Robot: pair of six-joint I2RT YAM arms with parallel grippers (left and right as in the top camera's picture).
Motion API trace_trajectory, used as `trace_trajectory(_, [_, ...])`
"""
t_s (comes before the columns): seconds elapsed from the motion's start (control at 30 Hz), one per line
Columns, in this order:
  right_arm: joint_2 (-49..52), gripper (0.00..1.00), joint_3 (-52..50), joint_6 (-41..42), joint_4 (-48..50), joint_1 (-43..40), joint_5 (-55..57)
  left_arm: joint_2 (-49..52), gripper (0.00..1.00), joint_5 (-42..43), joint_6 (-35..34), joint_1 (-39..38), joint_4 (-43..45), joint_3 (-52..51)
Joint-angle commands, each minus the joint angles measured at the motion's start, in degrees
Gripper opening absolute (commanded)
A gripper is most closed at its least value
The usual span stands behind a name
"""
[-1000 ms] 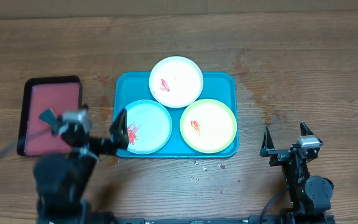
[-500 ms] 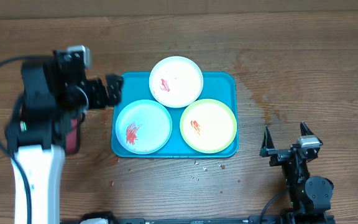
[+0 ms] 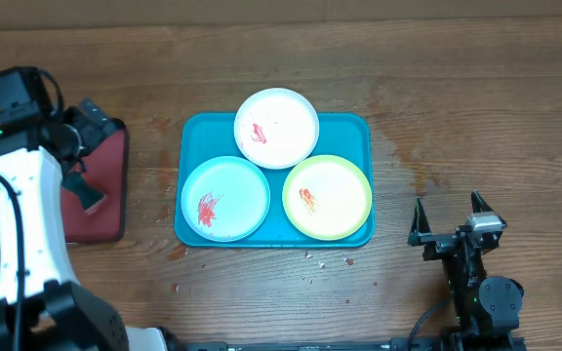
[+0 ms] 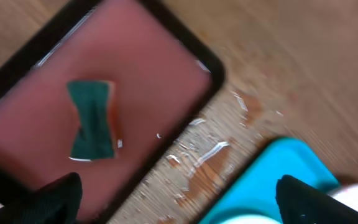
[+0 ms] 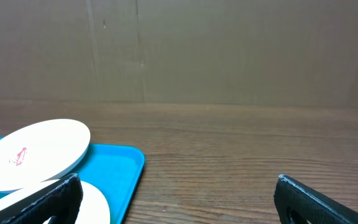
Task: Clean dirty plates on tray and stack at the side
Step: 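Move the left gripper to the pink basin and grasp the green sponge, then dip and rub the sponge in the basin water with the left gripper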
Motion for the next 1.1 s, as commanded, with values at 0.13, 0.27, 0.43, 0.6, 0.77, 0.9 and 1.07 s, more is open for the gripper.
trace_trajectory(0.13, [-0.57,1.0,-0.57,-0.22,0.33,0.28,0.57,8.85,1.0,-13.84,-8.81,3.89,0.48,1.14])
trace_trajectory(0.27, [-0.57,1.0,-0.57,-0.22,0.33,0.28,0.55,12.92,1.0,-13.33,-9.68,6.43,1.18,1.14])
trace_trajectory(0.43, [-0.57,1.0,-0.57,-0.22,0.33,0.28,0.57,18.73,0.86,-5.09,-2.51,9.64,2.47,1.14])
trace_trajectory(0.6, [-0.57,1.0,-0.57,-0.22,0.33,0.28,0.55,24.04,0.91,4.35,5.07,11.21,6.03,1.16])
trace_trajectory(0.77, [-0.57,1.0,-0.57,-0.22,0.33,0.28,0.57,26.77,0.91,4.17,6.84,10.82,8.81,1.14])
trace_trajectory(0.9, [-0.57,1.0,-0.57,-0.22,0.33,0.28,0.57,27.32,0.9,3.02,7.17,10.62,9.49,1.14])
trace_trajectory(1.07, [-0.57,1.0,-0.57,-0.22,0.33,0.28,0.57,27.58,0.66,-0.61,6.78,10.64,9.25,1.14])
